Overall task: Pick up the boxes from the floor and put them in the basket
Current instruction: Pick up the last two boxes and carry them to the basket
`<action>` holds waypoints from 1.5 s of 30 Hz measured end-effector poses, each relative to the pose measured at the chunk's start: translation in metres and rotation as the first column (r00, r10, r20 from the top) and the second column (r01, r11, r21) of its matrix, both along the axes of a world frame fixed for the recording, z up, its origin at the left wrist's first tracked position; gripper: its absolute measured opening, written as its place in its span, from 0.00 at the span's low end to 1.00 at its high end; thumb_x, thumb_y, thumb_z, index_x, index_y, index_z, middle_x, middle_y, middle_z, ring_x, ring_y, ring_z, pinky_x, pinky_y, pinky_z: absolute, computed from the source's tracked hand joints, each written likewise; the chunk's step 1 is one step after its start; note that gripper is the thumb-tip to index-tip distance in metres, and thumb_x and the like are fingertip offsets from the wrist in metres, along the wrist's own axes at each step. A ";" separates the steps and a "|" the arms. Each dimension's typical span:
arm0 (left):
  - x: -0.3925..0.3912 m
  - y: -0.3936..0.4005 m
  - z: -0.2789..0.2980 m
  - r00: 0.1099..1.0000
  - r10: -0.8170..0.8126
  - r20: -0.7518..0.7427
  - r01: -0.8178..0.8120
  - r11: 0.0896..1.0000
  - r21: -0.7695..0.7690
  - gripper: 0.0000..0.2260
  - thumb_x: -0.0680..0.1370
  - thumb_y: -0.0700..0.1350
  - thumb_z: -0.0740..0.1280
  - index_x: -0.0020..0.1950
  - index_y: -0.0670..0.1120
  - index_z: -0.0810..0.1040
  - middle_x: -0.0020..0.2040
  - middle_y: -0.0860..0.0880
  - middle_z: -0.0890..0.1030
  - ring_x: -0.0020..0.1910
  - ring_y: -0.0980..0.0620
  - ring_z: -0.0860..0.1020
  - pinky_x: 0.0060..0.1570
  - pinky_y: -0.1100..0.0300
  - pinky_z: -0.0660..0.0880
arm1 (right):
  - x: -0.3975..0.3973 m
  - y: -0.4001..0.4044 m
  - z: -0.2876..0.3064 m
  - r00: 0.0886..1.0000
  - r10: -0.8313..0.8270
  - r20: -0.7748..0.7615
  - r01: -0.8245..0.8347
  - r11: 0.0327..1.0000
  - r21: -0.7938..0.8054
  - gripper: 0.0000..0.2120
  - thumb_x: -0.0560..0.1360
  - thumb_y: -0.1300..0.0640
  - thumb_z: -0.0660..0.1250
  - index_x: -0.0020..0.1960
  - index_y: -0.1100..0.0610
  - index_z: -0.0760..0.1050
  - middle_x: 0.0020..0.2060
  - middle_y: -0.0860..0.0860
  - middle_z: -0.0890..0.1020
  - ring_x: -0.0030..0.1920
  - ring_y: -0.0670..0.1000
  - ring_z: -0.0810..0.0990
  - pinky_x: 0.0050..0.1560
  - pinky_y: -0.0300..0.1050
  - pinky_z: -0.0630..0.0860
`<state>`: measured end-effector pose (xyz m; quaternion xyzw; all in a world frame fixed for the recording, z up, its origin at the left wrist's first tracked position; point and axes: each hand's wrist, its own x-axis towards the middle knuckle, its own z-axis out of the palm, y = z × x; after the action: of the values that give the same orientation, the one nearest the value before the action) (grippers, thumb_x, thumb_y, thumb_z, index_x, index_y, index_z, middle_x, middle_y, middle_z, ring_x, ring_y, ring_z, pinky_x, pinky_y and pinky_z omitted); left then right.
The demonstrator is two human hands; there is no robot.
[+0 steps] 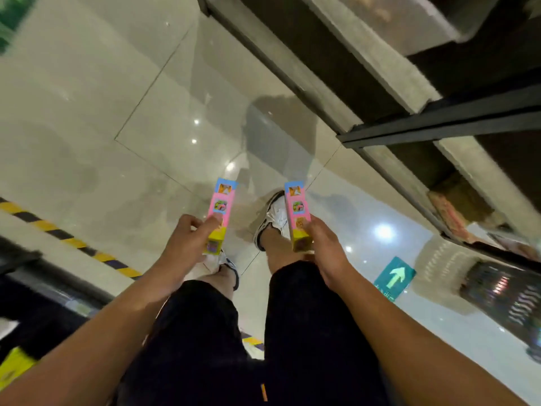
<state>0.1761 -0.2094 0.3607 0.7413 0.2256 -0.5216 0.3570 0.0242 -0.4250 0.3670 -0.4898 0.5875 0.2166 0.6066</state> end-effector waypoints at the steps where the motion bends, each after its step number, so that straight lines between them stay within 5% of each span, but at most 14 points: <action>1: 0.005 -0.003 0.022 1.000 -0.015 0.005 0.015 1.000 0.015 0.28 0.72 0.64 0.72 0.56 0.43 0.71 0.48 0.43 0.84 0.41 0.47 0.84 0.53 0.43 0.80 | -0.009 -0.007 0.024 1.000 -0.004 -0.011 0.004 1.000 0.003 0.12 0.77 0.42 0.59 0.55 0.33 0.79 0.52 0.45 0.85 0.55 0.53 0.83 0.54 0.56 0.82; 8: 0.030 -0.048 0.141 0.969 -0.224 0.108 0.228 0.973 -0.024 0.24 0.75 0.63 0.71 0.54 0.43 0.73 0.51 0.40 0.83 0.45 0.44 0.85 0.52 0.45 0.82 | -0.076 -0.067 0.168 0.982 -0.185 0.019 0.186 0.983 -0.009 0.09 0.83 0.45 0.57 0.56 0.43 0.75 0.52 0.54 0.82 0.54 0.59 0.82 0.51 0.54 0.82; 15: 0.014 -0.096 0.191 0.889 -0.441 0.127 0.452 0.889 -0.077 0.20 0.79 0.60 0.65 0.55 0.44 0.73 0.51 0.40 0.83 0.48 0.43 0.85 0.50 0.47 0.82 | -0.165 -0.041 0.225 0.865 -0.501 -0.002 0.498 0.860 -0.111 0.16 0.82 0.43 0.56 0.62 0.49 0.76 0.52 0.58 0.84 0.51 0.59 0.84 0.42 0.48 0.82; 20: 0.005 -0.117 0.214 0.725 -0.672 0.151 0.687 0.720 -0.097 0.18 0.78 0.60 0.69 0.53 0.46 0.74 0.49 0.43 0.85 0.44 0.45 0.85 0.48 0.48 0.81 | -0.229 0.022 0.236 0.710 -0.704 -0.025 0.694 0.705 -0.147 0.17 0.82 0.40 0.56 0.62 0.48 0.74 0.53 0.55 0.84 0.52 0.57 0.85 0.56 0.58 0.81; 26: -0.021 -0.164 0.254 0.497 -0.816 0.294 0.863 0.500 -0.071 0.18 0.77 0.60 0.69 0.53 0.47 0.74 0.48 0.43 0.84 0.42 0.46 0.84 0.47 0.50 0.79 | -0.284 0.090 0.233 0.457 -0.889 0.016 0.882 0.451 -0.139 0.17 0.80 0.39 0.59 0.58 0.49 0.78 0.52 0.56 0.84 0.52 0.58 0.84 0.50 0.56 0.82; 30: -0.099 -0.231 0.279 0.295 -0.888 0.354 0.955 0.282 -0.088 0.18 0.77 0.63 0.68 0.54 0.49 0.75 0.49 0.46 0.83 0.45 0.47 0.82 0.48 0.50 0.79 | -0.330 0.123 0.229 0.257 -0.966 -0.009 0.957 0.256 -0.134 0.14 0.80 0.44 0.61 0.55 0.53 0.78 0.52 0.59 0.81 0.51 0.60 0.82 0.43 0.53 0.83; 35: -0.264 -0.312 0.298 0.124 -0.902 0.414 0.982 0.052 -0.180 0.20 0.76 0.63 0.68 0.53 0.47 0.75 0.44 0.45 0.83 0.39 0.50 0.80 0.44 0.53 0.77 | -0.419 0.154 0.224 0.032 -0.998 -0.046 0.992 0.038 -0.120 0.14 0.78 0.43 0.65 0.52 0.53 0.79 0.50 0.58 0.83 0.52 0.61 0.82 0.53 0.59 0.82; 38: -0.359 -0.338 0.293 0.054 -0.910 0.410 0.976 -0.039 -0.214 0.20 0.76 0.63 0.69 0.53 0.46 0.75 0.40 0.48 0.83 0.36 0.52 0.79 0.43 0.53 0.78 | -0.487 0.171 0.220 -0.024 -0.999 -0.036 0.989 -0.019 -0.143 0.13 0.71 0.40 0.72 0.49 0.47 0.80 0.43 0.55 0.83 0.44 0.59 0.81 0.50 0.56 0.80; 41: -0.432 -0.354 0.277 -0.030 -0.923 0.383 0.967 -0.123 -0.221 0.19 0.76 0.62 0.69 0.53 0.47 0.77 0.34 0.51 0.81 0.32 0.54 0.78 0.42 0.52 0.78 | -0.548 0.165 0.240 -0.004 -0.998 -0.056 0.991 0.003 -0.135 0.12 0.73 0.44 0.70 0.43 0.52 0.77 0.39 0.66 0.83 0.36 0.58 0.79 0.42 0.52 0.77; 43: -0.464 -0.360 0.269 -0.066 -0.931 0.359 0.966 -0.150 -0.213 0.18 0.76 0.64 0.69 0.52 0.50 0.77 0.37 0.50 0.82 0.33 0.53 0.78 0.42 0.52 0.76 | -0.593 0.152 0.249 -0.022 -0.998 -0.052 0.986 -0.013 -0.167 0.14 0.77 0.46 0.67 0.47 0.58 0.77 0.43 0.65 0.83 0.39 0.57 0.81 0.42 0.49 0.78; 45: -0.482 -0.365 0.255 -0.070 -0.944 0.323 0.976 -0.132 -0.174 0.16 0.76 0.64 0.69 0.53 0.53 0.77 0.43 0.47 0.83 0.38 0.49 0.80 0.44 0.52 0.76 | -0.637 0.137 0.251 -0.015 -0.999 -0.041 0.981 -0.007 -0.192 0.18 0.72 0.38 0.68 0.50 0.52 0.80 0.47 0.57 0.84 0.46 0.57 0.84 0.44 0.50 0.80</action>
<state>-0.3064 -0.5742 0.6154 0.6101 -0.5033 -0.6119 -0.0017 -0.6125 -0.2878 0.6177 0.0588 0.8197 -0.2681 0.5027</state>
